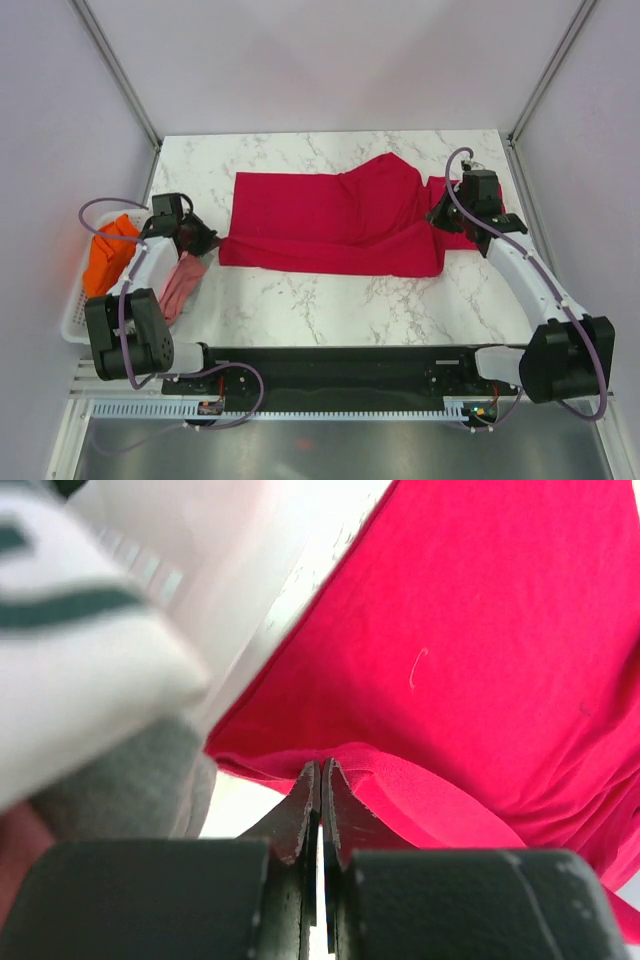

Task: Fold and stack the t-shirts
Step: Fold the tshirt

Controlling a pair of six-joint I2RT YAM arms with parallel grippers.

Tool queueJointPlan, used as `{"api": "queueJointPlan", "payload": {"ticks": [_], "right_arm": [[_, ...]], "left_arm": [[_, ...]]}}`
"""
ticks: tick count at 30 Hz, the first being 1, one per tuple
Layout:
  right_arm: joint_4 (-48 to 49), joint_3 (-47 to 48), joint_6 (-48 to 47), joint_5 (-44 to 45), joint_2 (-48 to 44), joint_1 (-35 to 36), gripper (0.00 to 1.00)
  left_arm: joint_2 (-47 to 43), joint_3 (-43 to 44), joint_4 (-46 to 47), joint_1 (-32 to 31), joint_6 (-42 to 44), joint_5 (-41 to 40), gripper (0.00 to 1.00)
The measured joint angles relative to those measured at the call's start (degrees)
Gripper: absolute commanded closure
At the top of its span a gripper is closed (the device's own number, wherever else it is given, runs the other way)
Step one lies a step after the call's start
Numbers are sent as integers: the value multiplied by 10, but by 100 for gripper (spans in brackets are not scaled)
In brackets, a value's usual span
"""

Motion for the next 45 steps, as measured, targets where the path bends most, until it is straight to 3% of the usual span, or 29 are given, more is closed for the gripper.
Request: {"api": "queueJointPlan", "payload": {"ticks": [8, 26, 45], "right_arm": [[26, 53, -13, 29, 75, 0, 100], [57, 198, -49, 16, 247, 14, 100], [51, 317, -72, -1, 330, 18, 99]], "left_arm": [[37, 43, 15, 0, -1, 0, 98], [116, 49, 67, -6, -11, 4, 98], [129, 52, 95, -7, -11, 4, 98]]}}
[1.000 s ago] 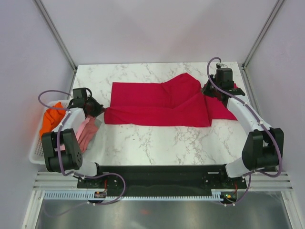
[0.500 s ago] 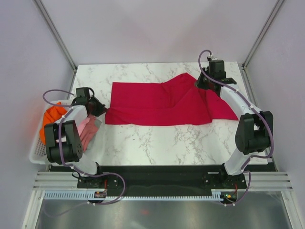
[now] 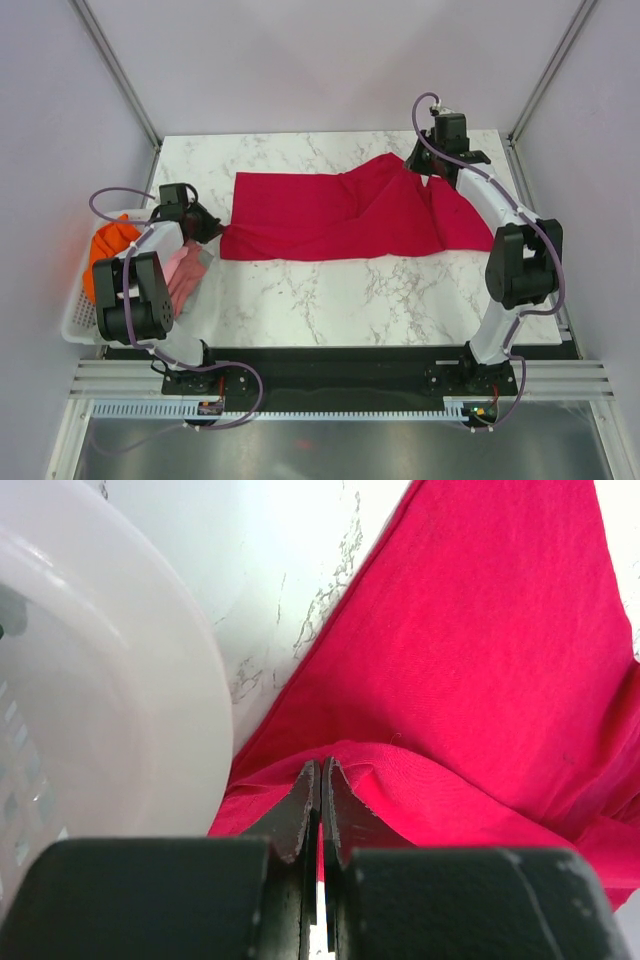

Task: Fold and stack the t-shirts
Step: Fold the tshirt

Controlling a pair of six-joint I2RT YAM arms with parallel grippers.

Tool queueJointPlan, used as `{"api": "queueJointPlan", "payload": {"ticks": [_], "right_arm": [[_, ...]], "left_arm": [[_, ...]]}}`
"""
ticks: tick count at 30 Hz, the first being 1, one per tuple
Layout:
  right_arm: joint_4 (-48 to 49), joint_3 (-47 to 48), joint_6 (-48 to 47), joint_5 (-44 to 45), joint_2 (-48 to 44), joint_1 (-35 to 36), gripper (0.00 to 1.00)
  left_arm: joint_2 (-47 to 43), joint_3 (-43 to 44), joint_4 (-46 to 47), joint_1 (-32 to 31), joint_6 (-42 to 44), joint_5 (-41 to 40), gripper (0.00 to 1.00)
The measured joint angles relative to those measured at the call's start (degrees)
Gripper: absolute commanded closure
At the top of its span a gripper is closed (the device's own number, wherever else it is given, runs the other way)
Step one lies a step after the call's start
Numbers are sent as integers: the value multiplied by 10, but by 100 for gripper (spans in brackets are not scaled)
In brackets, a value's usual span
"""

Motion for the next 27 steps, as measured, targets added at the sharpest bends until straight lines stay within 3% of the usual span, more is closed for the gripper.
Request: {"api": "queueJointPlan", "payload": {"ticks": [13, 27], "right_arm": [[-8, 14, -1, 32, 17, -1, 100], [-16, -45, -2, 46, -46, -14, 100]], "left_arm": [[-1, -16, 32, -3, -3, -3, 98], [-64, -78, 44, 1, -21, -16, 98]]}}
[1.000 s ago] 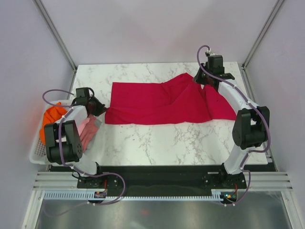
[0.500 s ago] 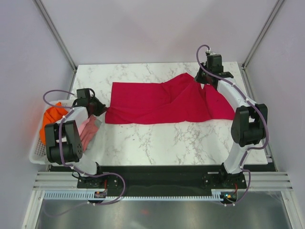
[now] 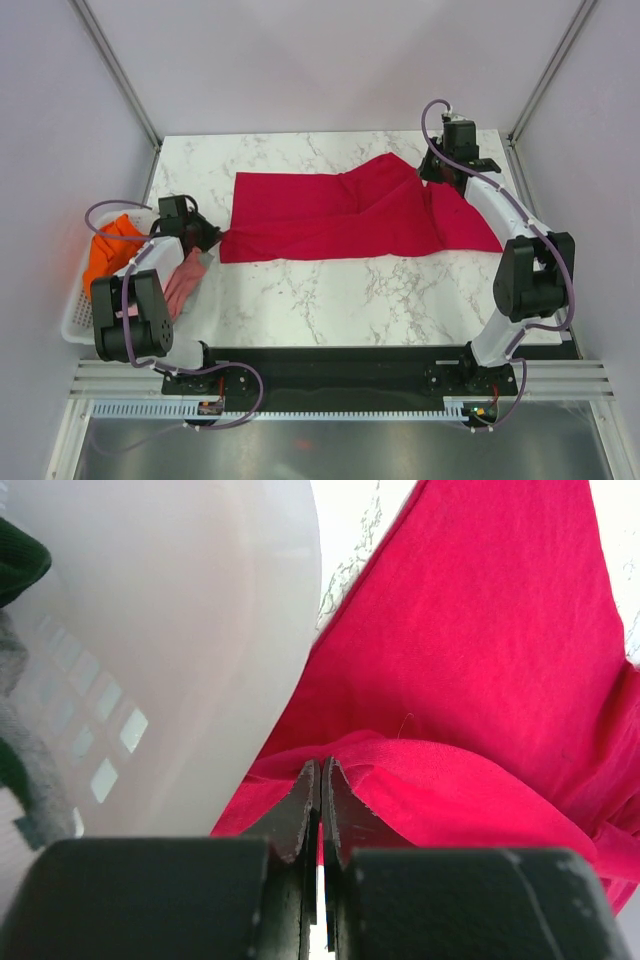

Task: Fold and stack the t-shirts
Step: Fold the tshirt

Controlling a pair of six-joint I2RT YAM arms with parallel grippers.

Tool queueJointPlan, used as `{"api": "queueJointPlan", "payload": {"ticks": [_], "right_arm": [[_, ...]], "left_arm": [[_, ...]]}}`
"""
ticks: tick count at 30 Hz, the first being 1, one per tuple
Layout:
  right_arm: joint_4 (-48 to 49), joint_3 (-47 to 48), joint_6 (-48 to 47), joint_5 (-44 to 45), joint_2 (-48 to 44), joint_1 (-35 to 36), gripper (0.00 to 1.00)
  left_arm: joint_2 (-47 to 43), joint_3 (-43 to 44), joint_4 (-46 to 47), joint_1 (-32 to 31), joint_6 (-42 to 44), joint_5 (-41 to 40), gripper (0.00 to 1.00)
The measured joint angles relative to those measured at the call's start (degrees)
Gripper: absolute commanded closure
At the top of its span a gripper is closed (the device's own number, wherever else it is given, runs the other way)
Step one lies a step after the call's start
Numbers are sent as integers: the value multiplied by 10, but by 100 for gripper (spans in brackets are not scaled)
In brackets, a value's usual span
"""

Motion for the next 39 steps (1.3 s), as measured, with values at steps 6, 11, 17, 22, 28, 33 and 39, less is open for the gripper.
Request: {"api": "queueJointPlan", "payload": {"ticks": [6, 11, 17, 22, 28, 33, 39], "right_arm": [[1, -3, 0, 0, -4, -1, 100], [2, -3, 1, 5, -3, -1, 95], [8, 17, 20, 16, 21, -2, 16], [54, -47, 45, 33, -19, 2, 16], [132, -257, 112, 56, -184, 14, 20], [183, -408, 170, 103, -322, 56, 28], [214, -531, 251, 153, -388, 109, 34]], "left_arm": [[1, -1, 4, 0, -1, 1, 98], [21, 12, 11, 0, -1, 12, 98], [51, 58, 34, -5, 5, 40, 30], [-4, 42, 38, -21, 2, 23, 0], [-138, -22, 2, -35, 1, -1, 0], [-249, -85, -5, -36, -13, -2, 0], [-313, -152, -8, -37, -32, 15, 1]]}}
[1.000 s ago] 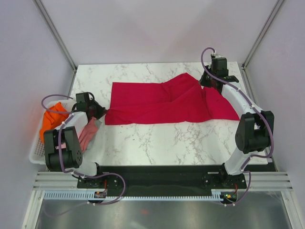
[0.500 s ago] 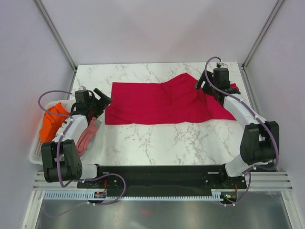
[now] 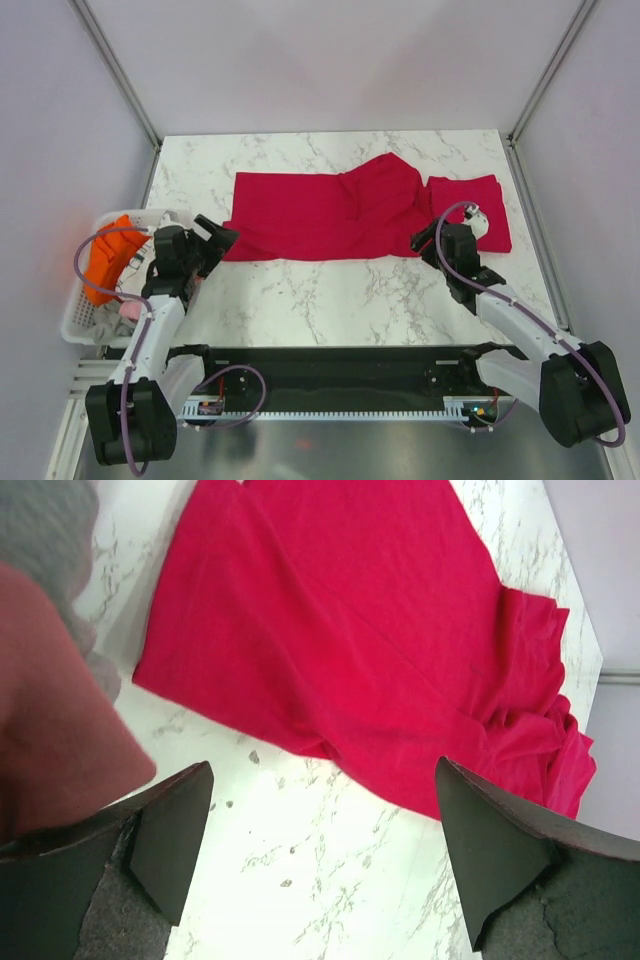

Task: Fold and stack the t-shirts
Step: Fold the tshirt

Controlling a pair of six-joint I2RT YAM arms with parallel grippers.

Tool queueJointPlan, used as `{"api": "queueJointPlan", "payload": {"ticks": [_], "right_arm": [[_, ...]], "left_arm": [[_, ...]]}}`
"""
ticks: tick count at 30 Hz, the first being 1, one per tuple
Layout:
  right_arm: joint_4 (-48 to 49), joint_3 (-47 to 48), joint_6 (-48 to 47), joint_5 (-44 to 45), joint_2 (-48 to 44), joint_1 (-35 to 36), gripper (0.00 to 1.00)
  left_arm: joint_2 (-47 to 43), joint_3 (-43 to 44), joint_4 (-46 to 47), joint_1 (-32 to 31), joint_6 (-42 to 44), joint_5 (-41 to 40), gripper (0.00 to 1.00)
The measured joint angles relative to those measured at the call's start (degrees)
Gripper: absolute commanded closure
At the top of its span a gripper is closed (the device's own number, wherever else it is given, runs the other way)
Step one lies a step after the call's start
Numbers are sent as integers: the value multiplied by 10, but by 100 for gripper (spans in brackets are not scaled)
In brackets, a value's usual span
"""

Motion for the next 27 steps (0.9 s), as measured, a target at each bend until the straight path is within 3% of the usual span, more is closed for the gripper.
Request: {"api": "queueJointPlan", "payload": {"ticks": [8, 17, 19, 20, 23, 27], "right_arm": [[30, -87, 92, 84, 0, 1, 41], [132, -87, 138, 134, 130, 1, 43], [159, -85, 150, 153, 163, 2, 55], [166, -81, 154, 160, 175, 1, 78], [175, -76, 163, 179, 190, 1, 98], [166, -65, 166, 202, 181, 1, 100]], "left_arm": [[-22, -42, 22, -16, -21, 2, 6], [20, -52, 63, -49, -40, -20, 6], [33, -53, 76, -52, -44, -25, 6], [41, -53, 84, -58, -46, -31, 6], [68, -53, 100, -70, -50, -39, 8], [100, -53, 110, -87, -56, -54, 11]]}}
